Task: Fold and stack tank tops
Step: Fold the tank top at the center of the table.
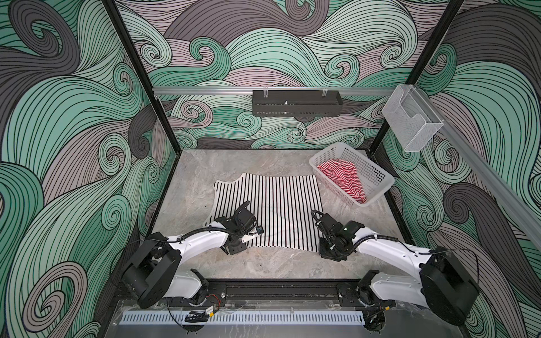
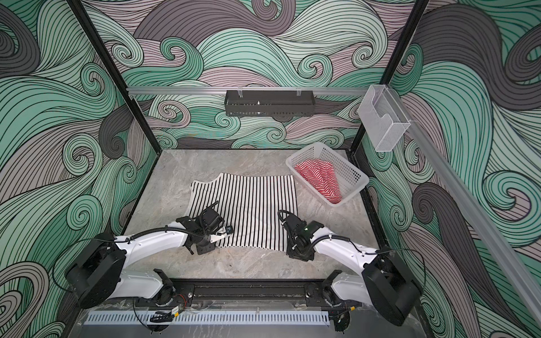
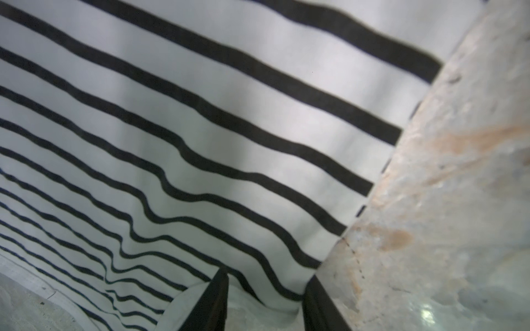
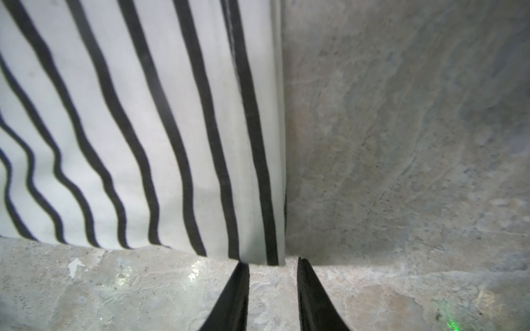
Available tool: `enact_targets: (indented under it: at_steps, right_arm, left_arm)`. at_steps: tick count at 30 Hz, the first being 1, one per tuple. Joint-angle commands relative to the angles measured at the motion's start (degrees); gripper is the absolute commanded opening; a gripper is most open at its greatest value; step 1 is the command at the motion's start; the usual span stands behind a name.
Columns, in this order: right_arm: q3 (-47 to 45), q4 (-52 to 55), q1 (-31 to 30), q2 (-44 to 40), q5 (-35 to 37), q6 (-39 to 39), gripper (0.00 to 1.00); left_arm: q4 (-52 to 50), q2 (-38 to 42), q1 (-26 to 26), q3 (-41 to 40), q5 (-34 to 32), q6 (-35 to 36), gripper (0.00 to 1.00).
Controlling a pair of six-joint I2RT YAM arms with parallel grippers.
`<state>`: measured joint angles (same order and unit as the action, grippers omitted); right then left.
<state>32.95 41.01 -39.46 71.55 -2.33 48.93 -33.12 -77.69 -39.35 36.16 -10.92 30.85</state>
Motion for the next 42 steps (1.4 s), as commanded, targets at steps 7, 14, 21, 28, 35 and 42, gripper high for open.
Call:
enact_targets:
  at_steps: [7,14,21,28,35,42]
  right_arm:
    - [0.8,-0.74,1.61,1.55,1.29,0.91,0.29]
    - [1.95,-2.05,3.08,1.93,0.67,0.82,0.28]
    - [1.9,-4.68,3.26,3.86,-0.09,1.17,0.21]
    - [2.35,-5.16,3.31,4.89,-0.31,0.56,0.0]
    - [4.84,-0.04,3.25,0.72,0.96,-1.18,0.0]
    - [6.6,2.66,3.25,-1.5,0.59,-1.82,0.0]
  left_arm:
    - [-4.03,1.49,-0.55,-0.24,2.56,0.99,0.29]
    - [-5.69,-0.47,-0.72,0.28,4.08,0.61,0.24]
    - [-5.68,-1.84,-0.81,0.79,4.31,0.79,0.05]
    - [-7.17,-1.38,-0.81,2.01,5.31,0.2,0.0]
    - [-9.32,2.58,-0.77,3.7,5.01,-0.42,0.0]
    - [-10.82,3.61,-0.72,6.01,3.84,-0.44,0.0]
